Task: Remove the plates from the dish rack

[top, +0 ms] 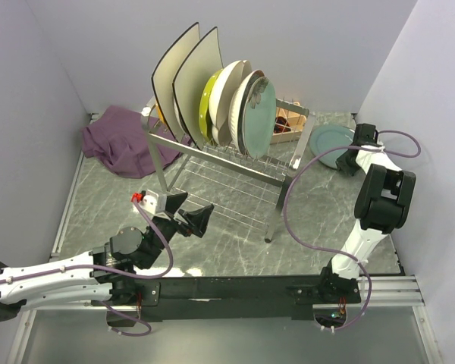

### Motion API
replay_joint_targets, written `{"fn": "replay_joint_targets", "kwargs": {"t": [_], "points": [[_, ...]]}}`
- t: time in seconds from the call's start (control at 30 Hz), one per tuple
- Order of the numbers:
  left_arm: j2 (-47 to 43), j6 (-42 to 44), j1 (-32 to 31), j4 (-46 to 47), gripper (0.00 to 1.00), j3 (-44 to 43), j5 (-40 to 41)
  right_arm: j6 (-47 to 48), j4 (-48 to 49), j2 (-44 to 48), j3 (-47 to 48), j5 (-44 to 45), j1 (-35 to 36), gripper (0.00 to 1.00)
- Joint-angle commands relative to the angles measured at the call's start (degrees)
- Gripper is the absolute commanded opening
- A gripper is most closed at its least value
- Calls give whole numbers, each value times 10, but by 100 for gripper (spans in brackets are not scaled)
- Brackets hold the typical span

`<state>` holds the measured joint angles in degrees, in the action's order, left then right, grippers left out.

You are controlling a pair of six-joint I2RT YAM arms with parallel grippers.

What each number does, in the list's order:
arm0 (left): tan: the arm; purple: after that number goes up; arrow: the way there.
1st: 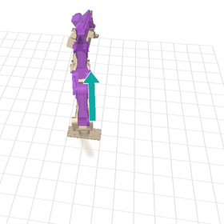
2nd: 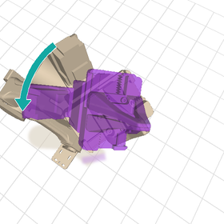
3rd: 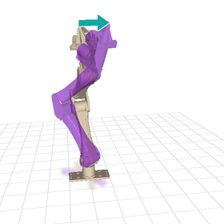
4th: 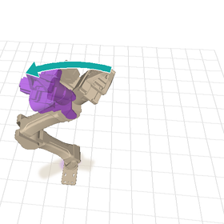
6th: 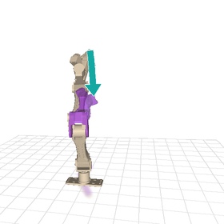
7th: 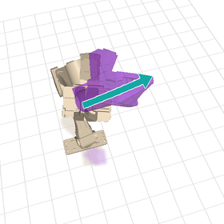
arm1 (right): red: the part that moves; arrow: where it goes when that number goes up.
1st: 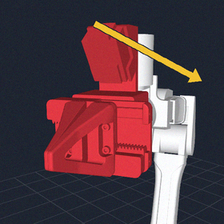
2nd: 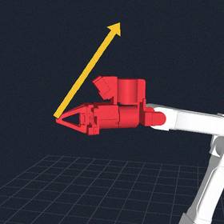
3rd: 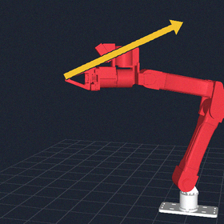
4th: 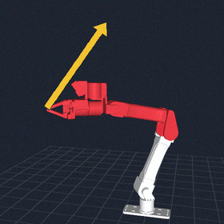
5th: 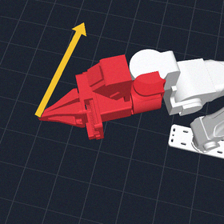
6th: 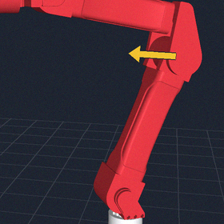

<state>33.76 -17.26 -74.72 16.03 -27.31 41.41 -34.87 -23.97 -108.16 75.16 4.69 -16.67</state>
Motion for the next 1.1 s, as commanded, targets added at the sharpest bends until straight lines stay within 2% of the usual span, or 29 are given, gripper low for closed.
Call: {"fn": "replay_joint_targets", "kwargs": {"t": [0.0, 0.23, 0.4, 0.5, 0.53, 0.67, 0.83, 1.07], "points": [[2, 4, -2, 17, 99, -5, -5, -3, 29, -3, 28, 34, -6, 12], [-13, 3, -2, 19, 99, 1, -7, 5, 38, -30, 50, 27, -10, 13], [-1, 4, -2, 15, 99, -5, -4, -2, 17, 3, 42, 20, -7, 14], [3, 4, -3, 15, 99, -5, -2, 29, 47, 37, 31, -56, -2, 16], [3, 4, -2, 17, 99, -5, -1, 52, 65, 48, 21, -126, 1, 18], [-4, 4, -2, 18, 100, -1, -3, 96, 77, 15, 62, -263, 12, 19], [-4, 4, -2, 19, 99, 0, -4, 113, 78, -41, 113, -312, 23, 19], [8, 6, -2, 20, 99, -4, 2, 146, 36, -92, 182, -264, 42, 18]]}}
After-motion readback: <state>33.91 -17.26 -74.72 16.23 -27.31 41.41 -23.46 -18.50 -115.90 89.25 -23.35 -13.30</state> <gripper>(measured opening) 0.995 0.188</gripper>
